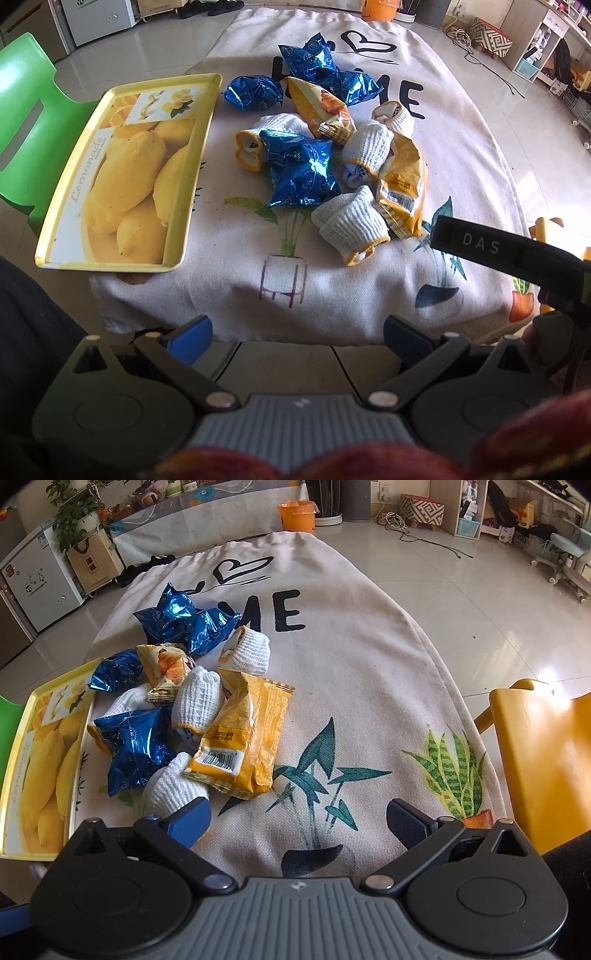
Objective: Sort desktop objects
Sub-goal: 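Move both tools toward the pile of snacks and gloves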
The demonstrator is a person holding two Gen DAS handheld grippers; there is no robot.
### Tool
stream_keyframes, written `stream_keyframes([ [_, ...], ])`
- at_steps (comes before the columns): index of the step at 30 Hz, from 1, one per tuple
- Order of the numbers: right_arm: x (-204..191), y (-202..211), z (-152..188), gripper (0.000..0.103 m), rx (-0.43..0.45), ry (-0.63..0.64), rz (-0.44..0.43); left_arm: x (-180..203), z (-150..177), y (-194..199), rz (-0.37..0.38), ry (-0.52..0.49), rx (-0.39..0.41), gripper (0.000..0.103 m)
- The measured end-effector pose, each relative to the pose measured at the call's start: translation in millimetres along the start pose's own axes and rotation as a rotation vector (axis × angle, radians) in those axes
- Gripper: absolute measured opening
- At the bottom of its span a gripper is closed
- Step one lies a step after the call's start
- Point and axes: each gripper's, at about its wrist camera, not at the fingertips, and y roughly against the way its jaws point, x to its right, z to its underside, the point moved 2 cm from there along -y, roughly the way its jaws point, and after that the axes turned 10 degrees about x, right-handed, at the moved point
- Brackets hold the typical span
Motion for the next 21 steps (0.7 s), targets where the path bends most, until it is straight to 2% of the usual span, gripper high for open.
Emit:
stream_keyframes([
  [10, -0.6, -0.5, -0.2, 0.102, -0.005, -0.004, -0.017, -4.0, -3.0, -2.3, -0.002, 0.013, -0.011, 0.103],
  [15, 5.2, -5.1, -9.8, 0.102, -0.047, -0.017, -0.065, -2.8, -7.8, -7.8, 0.005, -0.016, -0.014, 0.103],
  [21, 13.9, -15.7, -29.9, 0.102, -0.082, -0.019, -0.075, -0.3, -20.0, -24.1, 0.000, -0.032, -0.021, 0.103],
])
